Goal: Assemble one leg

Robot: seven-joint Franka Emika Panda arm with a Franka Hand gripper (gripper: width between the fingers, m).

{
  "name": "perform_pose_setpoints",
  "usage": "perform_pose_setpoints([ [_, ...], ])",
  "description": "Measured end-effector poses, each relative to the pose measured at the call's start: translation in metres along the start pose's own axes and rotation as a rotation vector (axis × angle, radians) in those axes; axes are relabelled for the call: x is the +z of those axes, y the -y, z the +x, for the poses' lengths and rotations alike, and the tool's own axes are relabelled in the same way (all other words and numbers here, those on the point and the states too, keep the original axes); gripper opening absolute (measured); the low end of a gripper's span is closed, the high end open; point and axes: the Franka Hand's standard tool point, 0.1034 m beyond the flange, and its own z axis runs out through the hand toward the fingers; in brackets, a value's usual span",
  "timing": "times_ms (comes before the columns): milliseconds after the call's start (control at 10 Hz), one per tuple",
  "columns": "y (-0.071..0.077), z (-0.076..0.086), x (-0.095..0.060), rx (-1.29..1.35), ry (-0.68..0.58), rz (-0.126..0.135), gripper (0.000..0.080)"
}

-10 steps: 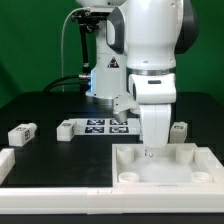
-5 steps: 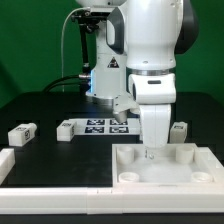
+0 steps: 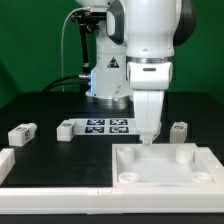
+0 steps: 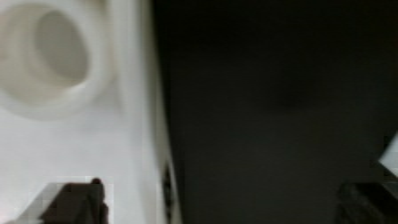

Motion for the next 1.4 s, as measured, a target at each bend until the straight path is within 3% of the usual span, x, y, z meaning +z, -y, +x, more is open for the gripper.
perform_pose_setpoints([
  [200,0.015,-0.001,-0.013,0.068,0.009,-0.009,0.0649],
  [500,0.016,-0.001,-0.011,0.124,0.007,-0.004,0.0649],
  [900,0.016,0.001,-0.011,0.471,0.000,0.000,0.0649],
  [1200,0.025,0.008,-0.010,0.919,-0.051,-0.005,0.0649],
  [1400,0.030,0.021,-0.010,1.231,-0.065,0.015,0.0649],
])
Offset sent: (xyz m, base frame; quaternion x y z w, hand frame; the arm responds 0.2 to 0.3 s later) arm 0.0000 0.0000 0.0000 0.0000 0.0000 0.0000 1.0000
